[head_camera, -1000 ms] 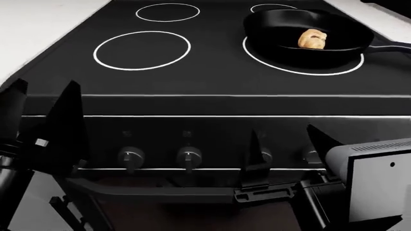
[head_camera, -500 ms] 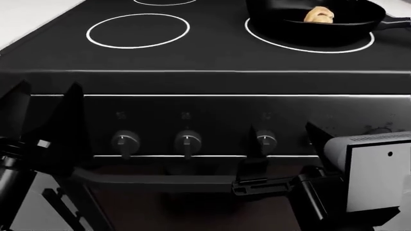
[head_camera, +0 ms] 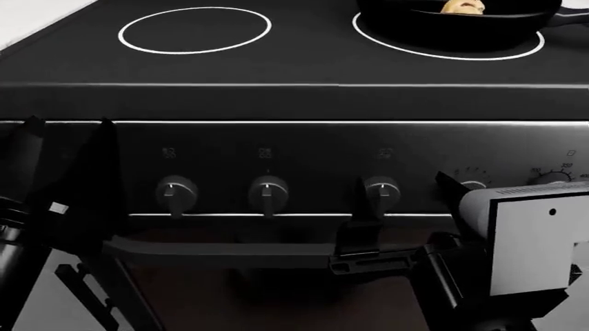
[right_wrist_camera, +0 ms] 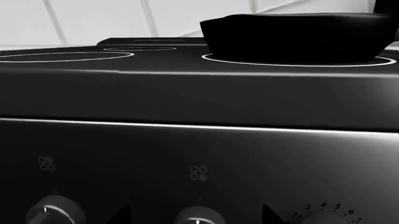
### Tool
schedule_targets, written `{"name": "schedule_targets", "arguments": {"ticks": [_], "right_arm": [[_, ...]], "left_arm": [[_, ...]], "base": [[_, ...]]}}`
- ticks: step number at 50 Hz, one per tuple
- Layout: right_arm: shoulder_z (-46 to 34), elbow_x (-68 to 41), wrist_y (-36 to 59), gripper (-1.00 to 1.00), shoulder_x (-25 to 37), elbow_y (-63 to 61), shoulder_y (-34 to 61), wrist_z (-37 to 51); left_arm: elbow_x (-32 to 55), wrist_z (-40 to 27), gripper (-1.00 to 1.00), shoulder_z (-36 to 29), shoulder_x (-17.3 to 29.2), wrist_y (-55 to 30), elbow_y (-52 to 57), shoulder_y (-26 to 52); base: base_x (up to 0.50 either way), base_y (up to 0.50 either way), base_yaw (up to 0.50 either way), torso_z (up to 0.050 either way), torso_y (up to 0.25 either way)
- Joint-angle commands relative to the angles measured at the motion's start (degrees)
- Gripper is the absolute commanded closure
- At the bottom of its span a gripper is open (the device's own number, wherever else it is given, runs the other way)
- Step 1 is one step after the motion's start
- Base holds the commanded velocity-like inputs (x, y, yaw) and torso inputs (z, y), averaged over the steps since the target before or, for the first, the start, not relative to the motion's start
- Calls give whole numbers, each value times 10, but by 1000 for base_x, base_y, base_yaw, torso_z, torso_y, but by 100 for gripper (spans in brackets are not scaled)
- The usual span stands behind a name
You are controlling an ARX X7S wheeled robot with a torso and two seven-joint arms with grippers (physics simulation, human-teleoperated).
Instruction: Pick the croissant and place it on the pan. Then turn on the stove to warm the croissant.
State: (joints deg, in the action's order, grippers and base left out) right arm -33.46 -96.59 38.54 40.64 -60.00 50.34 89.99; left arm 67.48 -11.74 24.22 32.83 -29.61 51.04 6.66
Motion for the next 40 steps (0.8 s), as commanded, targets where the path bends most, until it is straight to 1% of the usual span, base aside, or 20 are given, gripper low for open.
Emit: {"name": "schedule_targets", "arguments": {"ticks": [1, 9, 24, 34, 40], "right_arm": [[-80, 33, -61, -100, 24, 0, 24, 0], [-101, 48, -80, -100, 22, 0, 17, 0], [-84, 68, -78, -100, 8, 0, -25, 0], [-94, 61, -85, -100, 24, 0, -23, 0], [-93, 66, -89, -100, 24, 0, -32, 0]], "left_arm": [[-6, 2, -100, -9, -1, 0, -3, 1], [-6, -2, -100, -16, 2, -3, -2, 5], [5, -7, -100, -23, 5, -5, -2, 8], [4, -3, -100, -30, 4, -4, -9, 12], [1, -2, -100, -32, 4, -3, -12, 11]], "base": [[0, 0, 0, 0, 0], [0, 0, 0, 0, 0], [0, 0, 0, 0, 0], [0, 0, 0, 0, 0], [0, 0, 0, 0, 0]]}}
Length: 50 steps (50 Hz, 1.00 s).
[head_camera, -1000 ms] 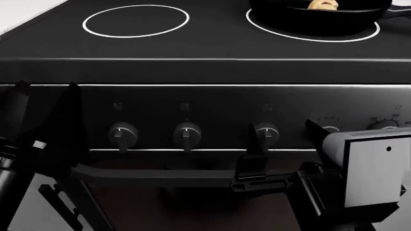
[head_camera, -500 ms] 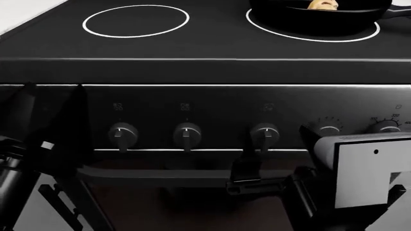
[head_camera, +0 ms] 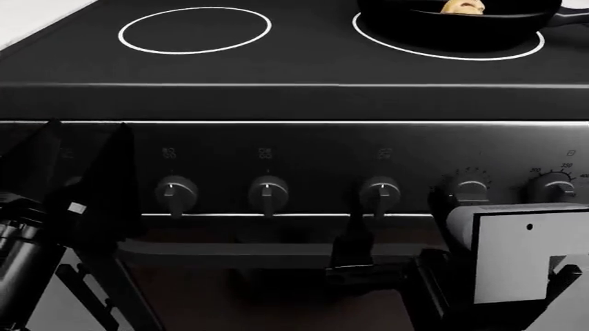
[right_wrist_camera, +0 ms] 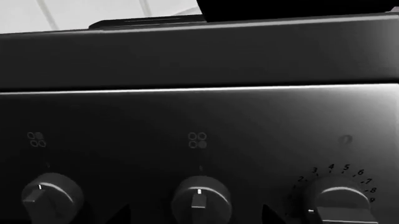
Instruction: Pick the croissant and place it on the pan. Then turn on the stove to warm the croissant.
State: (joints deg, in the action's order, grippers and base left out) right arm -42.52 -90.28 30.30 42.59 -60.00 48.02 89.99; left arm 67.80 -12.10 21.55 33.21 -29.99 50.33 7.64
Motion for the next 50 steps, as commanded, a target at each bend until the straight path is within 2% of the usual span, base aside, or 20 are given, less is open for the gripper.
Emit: {"name": "schedule_targets", "arguments": {"ticks": [1, 25, 50], "right_arm": [[-3, 4, -7, -100, 4, 0, -10, 0], [-21, 2, -10, -100, 6, 1, -14, -4], [-9, 44, -20, -100, 22, 21, -37, -62]], "left_arm": [[-2, 2, -100, -5, 0, 1, -5, 2], [5, 0, -100, -7, 2, 6, -17, 6], [-4, -3, -100, -20, 0, 5, -24, 8]], "base": [[0, 0, 0, 0, 0], [0, 0, 0, 0, 0], [0, 0, 0, 0, 0]]}}
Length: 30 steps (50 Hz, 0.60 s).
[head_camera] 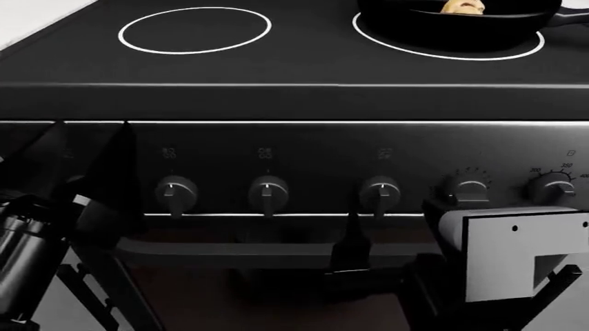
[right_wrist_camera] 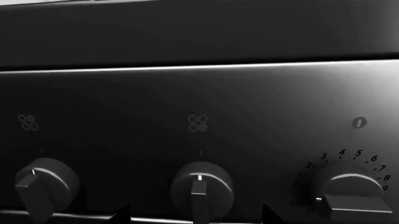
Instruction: Pick the croissant and place it on the pan. Then turn on the stove to warm the croissant.
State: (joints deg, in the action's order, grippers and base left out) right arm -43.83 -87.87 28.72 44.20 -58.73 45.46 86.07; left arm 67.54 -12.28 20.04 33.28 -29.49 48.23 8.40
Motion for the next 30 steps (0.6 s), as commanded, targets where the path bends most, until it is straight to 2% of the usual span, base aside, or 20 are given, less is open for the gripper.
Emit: {"name": "schedule_targets", "arguments": {"ticks": [1, 24, 25, 30], "right_arm": [[4, 21, -4, -100, 7, 10, -12, -24], [0, 36, -7, -100, 4, 33, -22, -73], [0, 36, -7, 100, 3, 34, -21, -74], [0, 39, -9, 100, 2, 36, -23, -80]], "left_arm": [[-1, -1, -100, -6, 0, 0, -4, 1], [-1, -8, -100, -18, 0, -4, -13, 8], [0, -8, -100, -18, 0, -3, -14, 8], [-1, -8, -100, -19, 1, -3, -16, 8]], "base": [[0, 0, 0, 0, 0], [0, 0, 0, 0, 0], [0, 0, 0, 0, 0], [0, 0, 0, 0, 0]]}}
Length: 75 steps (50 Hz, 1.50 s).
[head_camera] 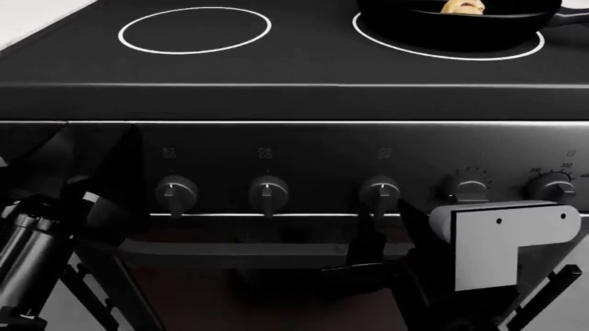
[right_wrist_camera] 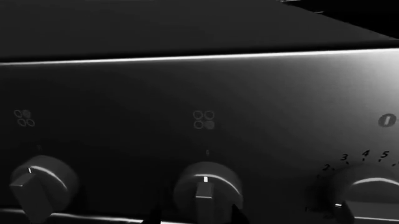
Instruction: Pick the croissant and place it on the pan. Then turn on the stove to warm the croissant.
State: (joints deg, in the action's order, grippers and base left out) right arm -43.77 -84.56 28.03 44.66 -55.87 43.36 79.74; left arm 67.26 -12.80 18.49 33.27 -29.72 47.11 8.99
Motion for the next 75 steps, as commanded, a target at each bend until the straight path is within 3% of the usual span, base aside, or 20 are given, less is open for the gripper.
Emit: {"name": "schedule_targets", "arguments": {"ticks": [1, 25, 52, 75], "right_arm": [[-1, 6, -2, 100, -3, 7, -2, -17], [-3, 1, 4, 100, -2, 7, 6, -11], [-54, -160, 92, 100, -25, 21, 148, 63], [-117, -253, 107, 100, -34, 35, 250, 99]], "left_arm": [[3, -3, -100, -2, 1, 0, -5, 2], [2, -3, -100, -6, 2, 4, -10, 3], [4, -5, -100, -7, 4, 7, -13, 1], [12, -8, -100, -2, 8, 12, -12, -2]], "base": [[0, 0, 0, 0, 0], [0, 0, 0, 0, 0], [0, 0, 0, 0, 0], [0, 0, 0, 0, 0]]}}
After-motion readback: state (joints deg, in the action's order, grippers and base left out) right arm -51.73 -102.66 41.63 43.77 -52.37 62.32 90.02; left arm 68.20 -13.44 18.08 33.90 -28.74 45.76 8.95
